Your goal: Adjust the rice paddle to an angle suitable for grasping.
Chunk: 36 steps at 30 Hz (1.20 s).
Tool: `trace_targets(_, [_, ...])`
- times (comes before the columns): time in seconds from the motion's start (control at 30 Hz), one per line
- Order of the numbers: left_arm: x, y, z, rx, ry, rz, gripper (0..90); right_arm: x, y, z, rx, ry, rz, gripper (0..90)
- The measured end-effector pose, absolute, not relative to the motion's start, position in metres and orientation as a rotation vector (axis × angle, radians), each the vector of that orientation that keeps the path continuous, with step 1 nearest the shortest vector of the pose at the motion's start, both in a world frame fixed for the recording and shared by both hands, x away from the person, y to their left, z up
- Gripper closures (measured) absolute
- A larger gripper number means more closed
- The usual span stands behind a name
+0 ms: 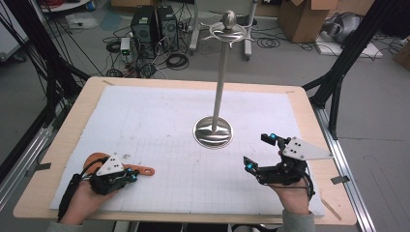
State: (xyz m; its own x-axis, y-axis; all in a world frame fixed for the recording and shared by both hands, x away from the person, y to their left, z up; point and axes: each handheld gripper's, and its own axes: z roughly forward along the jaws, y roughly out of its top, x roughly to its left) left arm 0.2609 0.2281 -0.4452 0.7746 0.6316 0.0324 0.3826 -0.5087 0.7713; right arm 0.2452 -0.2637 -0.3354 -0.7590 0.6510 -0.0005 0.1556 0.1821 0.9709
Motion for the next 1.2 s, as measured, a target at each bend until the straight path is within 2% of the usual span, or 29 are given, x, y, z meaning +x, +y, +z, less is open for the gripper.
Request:
trace_targets(0.57, [0.292, 0.208, -0.443, 2.179, 0.833, 0.466, 89.5, 0.246, -0.265, -0.337, 0.769, 2.054, 1.600, 7.7])
trace_targets(1.2, [0.319, 0.214, -0.442, 2.155, 0.941, 0.511, 89.6, 0.246, -0.267, -0.337, 0.766, 2.048, 1.602, 7.7])
